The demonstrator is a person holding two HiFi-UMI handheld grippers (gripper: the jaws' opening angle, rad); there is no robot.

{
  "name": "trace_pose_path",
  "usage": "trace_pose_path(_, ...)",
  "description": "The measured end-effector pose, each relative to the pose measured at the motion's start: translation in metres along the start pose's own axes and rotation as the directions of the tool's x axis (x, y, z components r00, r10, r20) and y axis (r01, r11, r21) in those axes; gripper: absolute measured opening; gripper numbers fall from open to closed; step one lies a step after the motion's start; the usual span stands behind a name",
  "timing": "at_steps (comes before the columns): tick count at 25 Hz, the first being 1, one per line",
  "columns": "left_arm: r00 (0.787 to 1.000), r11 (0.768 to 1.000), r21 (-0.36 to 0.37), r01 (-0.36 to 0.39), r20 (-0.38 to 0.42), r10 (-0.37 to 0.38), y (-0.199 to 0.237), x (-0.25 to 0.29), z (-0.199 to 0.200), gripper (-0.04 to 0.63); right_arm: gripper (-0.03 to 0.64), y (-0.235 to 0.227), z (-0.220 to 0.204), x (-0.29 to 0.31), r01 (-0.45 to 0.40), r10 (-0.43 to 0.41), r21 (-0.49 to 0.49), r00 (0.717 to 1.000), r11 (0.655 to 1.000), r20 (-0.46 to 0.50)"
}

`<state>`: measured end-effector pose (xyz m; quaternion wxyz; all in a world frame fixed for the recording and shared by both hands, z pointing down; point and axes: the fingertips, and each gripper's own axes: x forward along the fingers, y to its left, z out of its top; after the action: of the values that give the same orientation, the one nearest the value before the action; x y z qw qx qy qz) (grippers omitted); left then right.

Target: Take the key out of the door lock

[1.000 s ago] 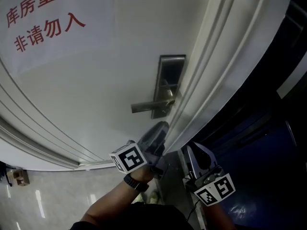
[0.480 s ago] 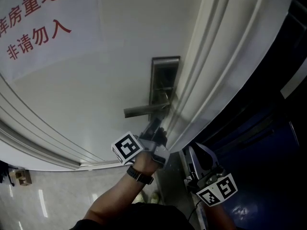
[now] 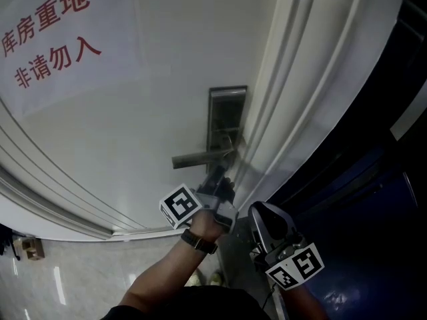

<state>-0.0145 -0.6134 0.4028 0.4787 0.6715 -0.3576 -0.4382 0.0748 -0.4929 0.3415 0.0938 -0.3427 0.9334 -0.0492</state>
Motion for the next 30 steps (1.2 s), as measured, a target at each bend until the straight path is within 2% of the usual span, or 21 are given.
trace_pose_path(5,1.0,0.999,-0.044,-0.002,0.03,0.003,-0.001,-0.001,0.001,0.025,0.034,0.001,0.004,0.01,-0.003,0.003,-0.008,1.0,1.0,0.001)
trace_pose_path(20,0.996,0.994,-0.08,-0.074,0.05,0.079,-0.002,-0.02,-0.015,0.011,0.034,0.003,0.011,0.001,-0.014,0.014,-0.001,1.0,1.0,0.014)
trace_pose_path(25,0.997,0.995,-0.082,-0.064,0.027,0.066,-0.004,-0.031,-0.037,0.006,0.034,0.005,0.014,-0.007,-0.026,0.026,0.003,0.999,1.0,0.02)
trace_pose_path(30,0.998,0.996,-0.074,-0.054,0.039,0.057,-0.011,-0.041,-0.044,0.006,0.034,0.007,0.014,-0.019,-0.035,0.035,0.004,0.999,0.999,0.016)
